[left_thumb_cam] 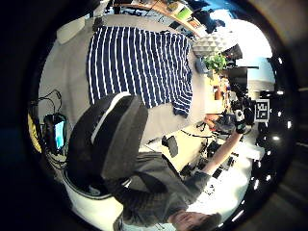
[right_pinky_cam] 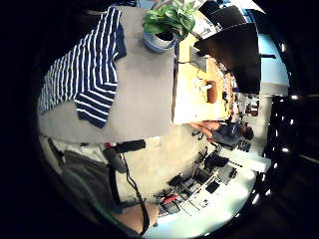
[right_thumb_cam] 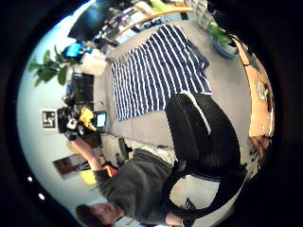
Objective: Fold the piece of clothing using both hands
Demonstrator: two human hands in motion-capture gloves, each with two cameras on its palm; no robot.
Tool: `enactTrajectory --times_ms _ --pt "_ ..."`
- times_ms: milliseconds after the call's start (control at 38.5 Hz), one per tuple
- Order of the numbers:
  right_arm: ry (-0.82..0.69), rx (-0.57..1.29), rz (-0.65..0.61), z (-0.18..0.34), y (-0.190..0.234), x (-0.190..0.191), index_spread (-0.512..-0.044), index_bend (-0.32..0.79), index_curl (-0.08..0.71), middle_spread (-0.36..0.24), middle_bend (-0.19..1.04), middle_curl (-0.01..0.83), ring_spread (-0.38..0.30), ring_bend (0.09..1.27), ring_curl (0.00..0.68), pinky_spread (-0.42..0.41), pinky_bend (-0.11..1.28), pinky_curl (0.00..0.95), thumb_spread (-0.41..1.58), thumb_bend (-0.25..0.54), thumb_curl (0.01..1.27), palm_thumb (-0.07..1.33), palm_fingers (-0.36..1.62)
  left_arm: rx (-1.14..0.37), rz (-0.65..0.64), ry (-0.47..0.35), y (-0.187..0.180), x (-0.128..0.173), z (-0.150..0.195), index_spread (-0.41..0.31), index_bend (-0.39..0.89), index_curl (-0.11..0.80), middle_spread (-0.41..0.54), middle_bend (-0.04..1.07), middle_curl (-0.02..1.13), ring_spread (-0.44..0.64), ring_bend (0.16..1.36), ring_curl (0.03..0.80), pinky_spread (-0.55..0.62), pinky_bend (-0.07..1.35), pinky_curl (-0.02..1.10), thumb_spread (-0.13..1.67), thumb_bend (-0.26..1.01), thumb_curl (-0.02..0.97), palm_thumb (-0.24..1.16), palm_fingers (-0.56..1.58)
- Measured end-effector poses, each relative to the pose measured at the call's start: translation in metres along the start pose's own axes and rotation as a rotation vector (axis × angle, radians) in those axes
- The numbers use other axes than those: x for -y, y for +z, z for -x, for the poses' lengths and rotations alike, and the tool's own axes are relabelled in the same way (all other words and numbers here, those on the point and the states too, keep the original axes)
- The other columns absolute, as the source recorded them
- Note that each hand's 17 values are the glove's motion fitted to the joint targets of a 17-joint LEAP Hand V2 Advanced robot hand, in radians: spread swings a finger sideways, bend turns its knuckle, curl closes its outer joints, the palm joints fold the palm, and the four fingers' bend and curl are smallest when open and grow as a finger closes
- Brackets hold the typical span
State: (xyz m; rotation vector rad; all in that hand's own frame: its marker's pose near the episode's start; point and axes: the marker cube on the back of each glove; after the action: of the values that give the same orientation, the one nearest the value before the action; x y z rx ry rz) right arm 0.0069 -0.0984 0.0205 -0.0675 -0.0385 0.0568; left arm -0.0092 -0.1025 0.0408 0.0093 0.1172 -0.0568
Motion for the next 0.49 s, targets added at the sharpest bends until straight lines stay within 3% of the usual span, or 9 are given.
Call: enactTrajectory --times_ms 78,312,494 --pt "0.012 0.016 0.000 -0.005 0.013 0.022 -0.307 0.12 0.244 -0.020 0.24 0.347 0.062 0.37 0.306 0.232 0.29 0.312 1.32 0.160 0.18 0.47 0.44 -0.007 0.007 0.000 0.003 0.006 -0.001 -0.062 0.14 0.295 0.130 0.16 0.22 0.17 0.60 0.299 0.20 0.43 0.32 1.16 -0.02 0.172 0.10 0.28" --pt "0.007 0.006 0.022 0.001 0.018 0.025 -0.309 0.13 0.247 -0.021 0.25 0.364 0.058 0.37 0.317 0.231 0.29 0.324 1.32 0.130 0.20 0.49 0.45 -0.013 0.043 0.011 0.014 0.014 -0.002 -0.052 0.14 0.293 0.135 0.17 0.24 0.17 0.61 0.306 0.20 0.44 0.33 1.14 -0.02 0.193 0.12 0.26" --pt "0.003 0.014 0.059 0.002 0.029 0.024 -0.306 0.13 0.249 -0.021 0.24 0.373 0.055 0.37 0.323 0.231 0.28 0.331 1.33 0.107 0.21 0.50 0.45 0.021 0.075 0.040 0.024 0.003 -0.004 -0.049 0.14 0.295 0.136 0.16 0.25 0.17 0.62 0.310 0.21 0.44 0.34 1.13 -0.02 0.205 0.13 0.25"
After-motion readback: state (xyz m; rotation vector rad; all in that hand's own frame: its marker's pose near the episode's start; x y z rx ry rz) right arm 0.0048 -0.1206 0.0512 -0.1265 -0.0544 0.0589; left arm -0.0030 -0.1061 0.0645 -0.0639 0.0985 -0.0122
